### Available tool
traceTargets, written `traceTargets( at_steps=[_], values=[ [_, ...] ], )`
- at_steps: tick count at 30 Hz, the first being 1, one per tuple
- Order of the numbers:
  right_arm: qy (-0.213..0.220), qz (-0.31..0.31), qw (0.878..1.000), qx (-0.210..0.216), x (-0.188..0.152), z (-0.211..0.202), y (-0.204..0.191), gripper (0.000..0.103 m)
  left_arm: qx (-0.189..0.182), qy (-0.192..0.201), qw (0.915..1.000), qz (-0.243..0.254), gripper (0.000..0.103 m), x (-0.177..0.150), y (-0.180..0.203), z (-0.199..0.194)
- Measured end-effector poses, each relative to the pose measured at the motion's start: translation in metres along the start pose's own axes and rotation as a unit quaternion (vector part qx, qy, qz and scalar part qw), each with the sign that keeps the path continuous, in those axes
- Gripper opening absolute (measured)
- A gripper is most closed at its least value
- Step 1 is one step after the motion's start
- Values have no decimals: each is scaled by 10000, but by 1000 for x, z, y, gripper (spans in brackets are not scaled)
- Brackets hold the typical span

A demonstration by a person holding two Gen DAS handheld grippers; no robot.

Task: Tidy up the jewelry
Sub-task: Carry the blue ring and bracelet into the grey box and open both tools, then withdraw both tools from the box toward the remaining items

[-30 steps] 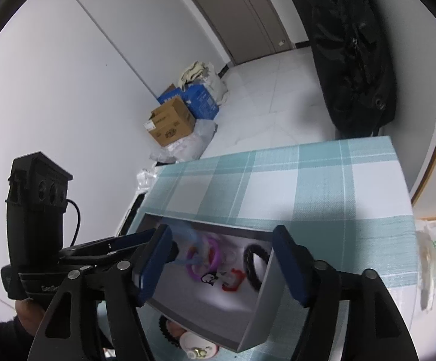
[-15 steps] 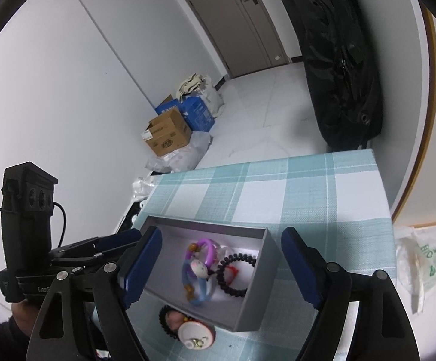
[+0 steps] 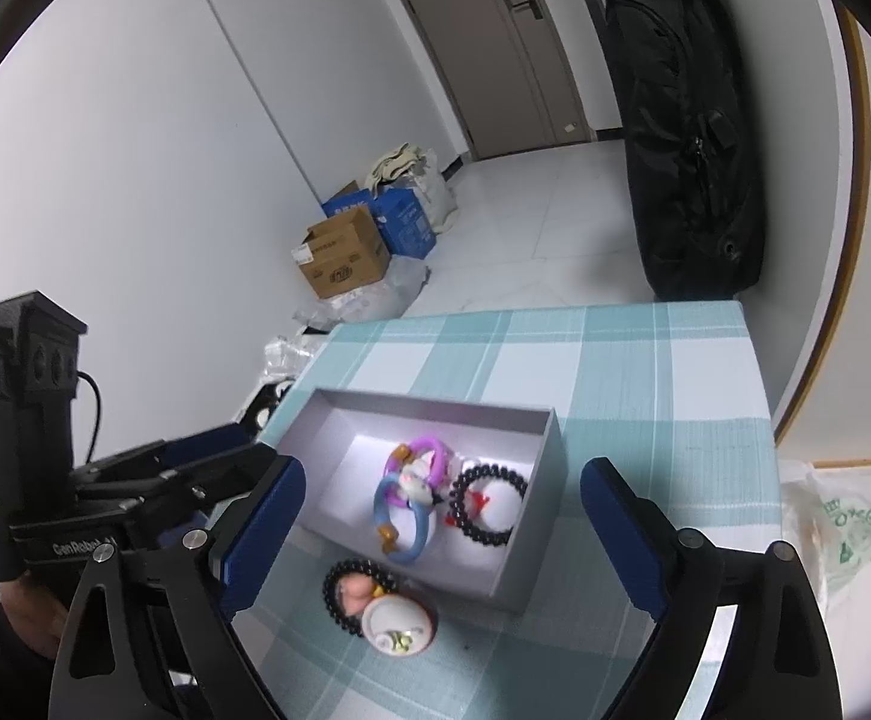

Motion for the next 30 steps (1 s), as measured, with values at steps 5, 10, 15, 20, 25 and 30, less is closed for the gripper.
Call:
traceTargets(
  at_steps=[5, 10, 15, 20, 25, 30],
  values=[
    [-113, -325, 9993, -154, -15, -1, -8, 97, 44, 45, 10000, 22, 75, -11, -6, -7],
    [-316, -538, 9979, -188, -33, 0, -14, 100, 230, 95, 9996, 137, 75, -25, -11, -10],
    [-589, -686, 9958, -166, -49, 5, -18, 100, 394, 121, 9991, 124, 75, -34, -14, -10],
    [-927, -789, 9923, -214, -65, 14, -20, 100, 396, 45, 9992, 39, 75, -40, -16, -12],
    [-1185, -867, 9889, -233, -77, 22, -22, 100, 457, -119, 9989, 12, 75, -47, -18, -9],
    [-1330, -998, 9857, -265, -82, 31, -26, 100, 578, -205, 9981, -52, 75, -50, -23, -8]
  ],
)
Point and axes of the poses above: each gripper's, at about its wrist camera, not at the fingertips, and z roughly the way its jaws point, y to its right, x to its top, the point moved 3 cm from there along z, roughly the way its jaws point, and after that the axes turned 9 degrees about x, right-handed, at the moved point
